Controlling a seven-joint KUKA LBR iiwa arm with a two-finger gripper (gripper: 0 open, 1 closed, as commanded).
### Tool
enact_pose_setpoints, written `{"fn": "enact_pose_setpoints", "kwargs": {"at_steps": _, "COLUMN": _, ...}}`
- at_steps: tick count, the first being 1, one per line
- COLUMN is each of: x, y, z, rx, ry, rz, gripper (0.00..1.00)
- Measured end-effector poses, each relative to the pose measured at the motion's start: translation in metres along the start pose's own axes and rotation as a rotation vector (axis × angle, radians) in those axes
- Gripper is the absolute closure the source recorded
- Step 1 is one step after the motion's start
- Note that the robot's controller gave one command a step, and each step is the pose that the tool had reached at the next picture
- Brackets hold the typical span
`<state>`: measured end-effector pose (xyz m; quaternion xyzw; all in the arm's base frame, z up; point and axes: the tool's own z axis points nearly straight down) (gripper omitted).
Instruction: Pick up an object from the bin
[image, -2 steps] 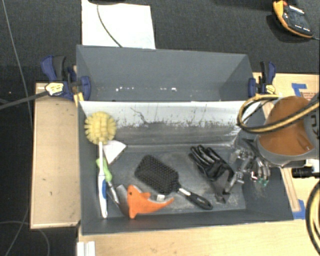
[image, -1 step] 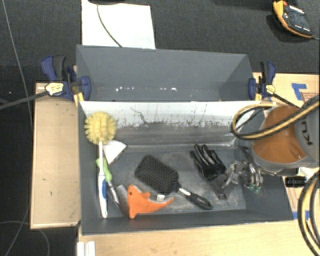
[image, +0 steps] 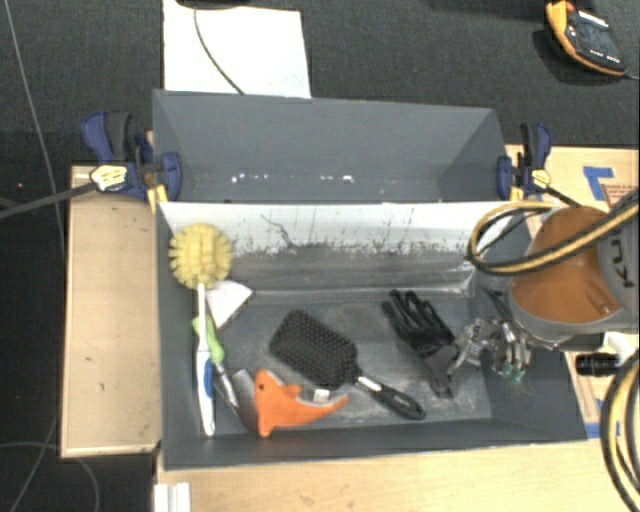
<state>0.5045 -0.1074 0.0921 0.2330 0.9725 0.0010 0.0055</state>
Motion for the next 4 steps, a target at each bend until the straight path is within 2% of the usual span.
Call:
{"fn": "enact_pose_setpoints", "kwargs": {"at_steps": 1, "x": -0.003, "y": -0.004, "z": -0.088, "rx": 0.001, "ry": 0.004, "rz": -0.036, "gripper": 1.0}}
{"fn": "enact_pose_setpoints", "kwargs": {"at_steps": 2, "x": -0.007, "y": -0.001, "z": -0.141, "rx": -0.002, "ry": -0.005, "rz": -0.04, "gripper": 1.0}}
{"fn": "enact_pose_setpoints", "kwargs": {"at_steps": 3, "x": 0.023, "y": 0.024, "z": -0.071, "rx": 0.001, "ry": 0.003, "rz": 0.051, "gripper": 1.0}}
{"fn": "enact_pose_setpoints", "kwargs": {"at_steps": 4, "x": 0.026, "y": 0.025, "z": -0.07, "rx": 0.001, "ry": 0.01, "rz": 0.046, "gripper": 1.0}}
